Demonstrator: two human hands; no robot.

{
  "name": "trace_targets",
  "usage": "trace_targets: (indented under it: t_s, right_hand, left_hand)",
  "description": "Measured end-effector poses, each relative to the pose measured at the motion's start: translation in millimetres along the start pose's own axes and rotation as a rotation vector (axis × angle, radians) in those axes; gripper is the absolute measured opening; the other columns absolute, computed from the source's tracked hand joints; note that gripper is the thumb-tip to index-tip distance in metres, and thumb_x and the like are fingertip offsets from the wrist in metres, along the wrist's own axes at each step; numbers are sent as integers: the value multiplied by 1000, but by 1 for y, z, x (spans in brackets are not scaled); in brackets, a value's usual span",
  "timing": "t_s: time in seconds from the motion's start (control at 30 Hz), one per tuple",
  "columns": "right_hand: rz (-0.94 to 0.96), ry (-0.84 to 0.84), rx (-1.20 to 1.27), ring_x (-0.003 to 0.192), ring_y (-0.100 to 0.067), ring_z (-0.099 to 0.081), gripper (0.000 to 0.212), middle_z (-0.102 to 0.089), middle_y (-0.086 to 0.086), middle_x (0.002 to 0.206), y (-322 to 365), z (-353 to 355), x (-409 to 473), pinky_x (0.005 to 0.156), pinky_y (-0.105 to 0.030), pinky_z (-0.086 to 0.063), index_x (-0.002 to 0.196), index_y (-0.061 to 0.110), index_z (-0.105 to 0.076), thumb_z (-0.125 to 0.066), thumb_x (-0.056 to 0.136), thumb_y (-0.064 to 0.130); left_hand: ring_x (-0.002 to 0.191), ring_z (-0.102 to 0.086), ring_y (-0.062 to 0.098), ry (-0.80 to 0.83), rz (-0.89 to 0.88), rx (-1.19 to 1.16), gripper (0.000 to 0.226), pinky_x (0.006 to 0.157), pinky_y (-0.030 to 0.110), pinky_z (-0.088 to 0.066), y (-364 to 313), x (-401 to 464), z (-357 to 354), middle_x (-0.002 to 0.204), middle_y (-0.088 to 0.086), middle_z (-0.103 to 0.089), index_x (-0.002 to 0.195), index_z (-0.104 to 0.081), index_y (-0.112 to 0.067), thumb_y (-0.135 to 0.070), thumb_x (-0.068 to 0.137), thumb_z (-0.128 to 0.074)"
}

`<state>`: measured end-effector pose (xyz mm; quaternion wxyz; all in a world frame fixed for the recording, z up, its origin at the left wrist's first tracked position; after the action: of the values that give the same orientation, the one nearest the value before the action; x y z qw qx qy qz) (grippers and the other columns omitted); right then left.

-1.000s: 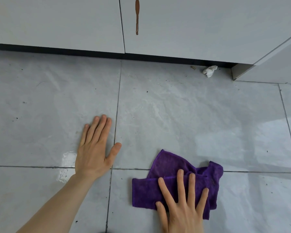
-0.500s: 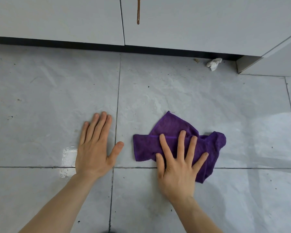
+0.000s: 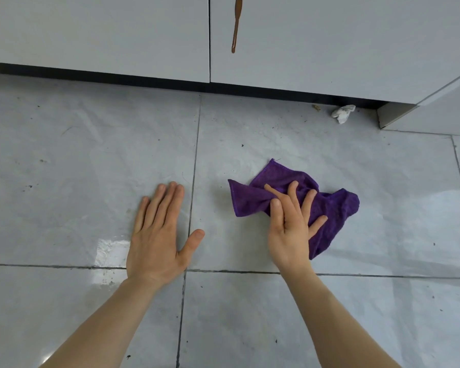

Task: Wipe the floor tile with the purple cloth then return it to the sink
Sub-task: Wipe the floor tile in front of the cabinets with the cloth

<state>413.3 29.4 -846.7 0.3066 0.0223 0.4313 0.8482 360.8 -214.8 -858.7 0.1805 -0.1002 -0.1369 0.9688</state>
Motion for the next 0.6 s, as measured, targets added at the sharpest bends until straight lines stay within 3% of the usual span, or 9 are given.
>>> trace_targets:
  t_s: [0.13, 0.23, 0.3, 0.47, 0.6]
  right_hand:
    - [113, 167, -22, 155, -17, 19, 35, -19, 8, 169, 45, -46, 9, 114, -58, 29, 134, 48, -56, -33, 108, 42]
    - [329, 291, -274, 152, -25, 27, 38, -5, 7, 171, 78, -93, -9, 113, -63, 28, 138, 53, -49, -28, 107, 49]
    - [370, 298, -414, 151, -29, 30, 41, 4, 5, 171, 78, -105, -18, 113, -68, 23, 144, 56, -38, -23, 106, 52]
    - [472, 312, -670, 152, -41, 23, 51, 9, -6, 171, 64, -104, -54, 113, -77, 5, 153, 55, -14, -30, 105, 52]
    - [467, 351, -711, 153, -44, 17, 49, 7, -6, 171, 48, -97, -90, 113, -79, 1, 151, 56, -19, -33, 105, 51]
  left_hand:
    - [157, -6, 17, -22, -10, -26, 87, 127, 45, -8, -2, 1, 2, 169, 2, -14, 160, -13, -11, -68, 94, -19]
    - [155, -18, 29, -6, 74, -77, 92, 127, 44, -10, 8, 0, -2, 164, 14, -28, 158, -20, -9, -73, 91, -15]
    - [152, -23, 33, -29, 96, -163, 91, 126, 46, -15, 12, -1, 0, 162, 16, -31, 157, -21, -10, -73, 92, -16]
    - [148, -29, 28, -129, 154, -406, 85, 120, 52, -29, 16, 1, 13, 164, 6, -29, 159, -17, -15, -62, 91, -36]
    - [153, -22, 19, -123, 85, -386, 80, 123, 49, -22, 11, 0, 14, 165, 3, -27, 158, -21, -17, -57, 92, -43]
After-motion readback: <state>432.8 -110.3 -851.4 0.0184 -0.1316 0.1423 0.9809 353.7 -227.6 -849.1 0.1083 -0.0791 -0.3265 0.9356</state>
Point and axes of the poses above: each hand's wrist, its own x-axis towards the middle knuckle, its own z-axis out of the back of the hand, y = z × x, the point moved 9 cm from there along x, towards the middle knuckle
